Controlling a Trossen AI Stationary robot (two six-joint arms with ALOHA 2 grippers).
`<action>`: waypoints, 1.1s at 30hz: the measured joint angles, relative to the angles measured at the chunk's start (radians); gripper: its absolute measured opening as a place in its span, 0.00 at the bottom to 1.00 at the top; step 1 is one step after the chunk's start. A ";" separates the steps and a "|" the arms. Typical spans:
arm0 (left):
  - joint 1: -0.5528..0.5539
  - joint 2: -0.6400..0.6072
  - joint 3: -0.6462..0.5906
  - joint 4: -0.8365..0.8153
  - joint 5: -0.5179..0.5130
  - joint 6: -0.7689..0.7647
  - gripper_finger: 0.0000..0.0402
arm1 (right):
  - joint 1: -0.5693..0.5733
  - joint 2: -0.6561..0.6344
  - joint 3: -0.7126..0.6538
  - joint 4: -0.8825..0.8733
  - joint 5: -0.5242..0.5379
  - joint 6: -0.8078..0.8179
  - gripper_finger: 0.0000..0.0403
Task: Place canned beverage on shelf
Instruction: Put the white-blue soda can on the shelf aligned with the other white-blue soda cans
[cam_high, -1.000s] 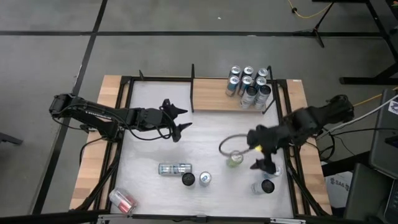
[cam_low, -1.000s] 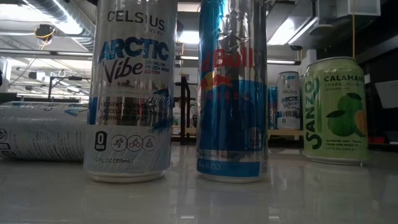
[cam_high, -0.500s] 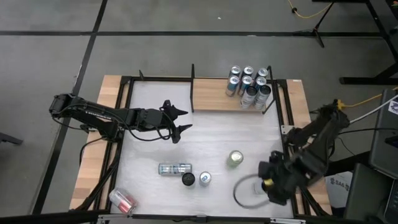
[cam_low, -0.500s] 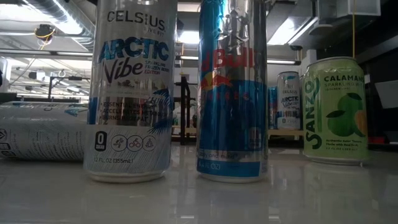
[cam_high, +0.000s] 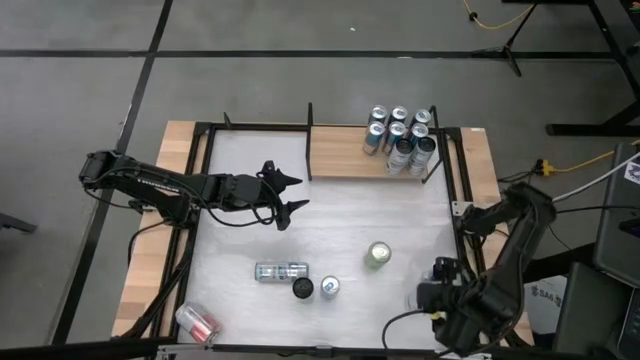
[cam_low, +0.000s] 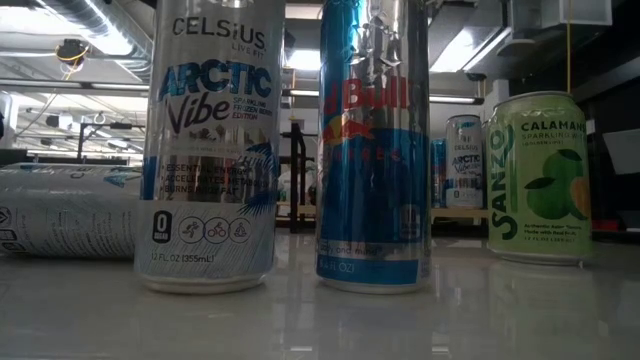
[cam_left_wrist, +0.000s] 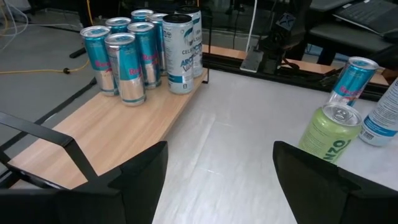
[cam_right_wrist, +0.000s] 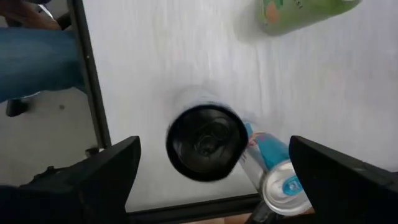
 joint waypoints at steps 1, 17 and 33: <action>0.000 0.000 0.000 0.000 0.000 0.000 0.70 | 0.000 0.005 0.000 0.000 -0.002 0.000 0.99; 0.000 0.000 0.000 0.000 0.000 0.000 0.70 | -0.002 0.013 -0.156 0.123 -0.023 -0.001 0.99; 0.000 0.000 0.000 0.000 0.000 0.000 0.70 | -0.002 0.013 -0.266 0.244 -0.050 -0.002 0.86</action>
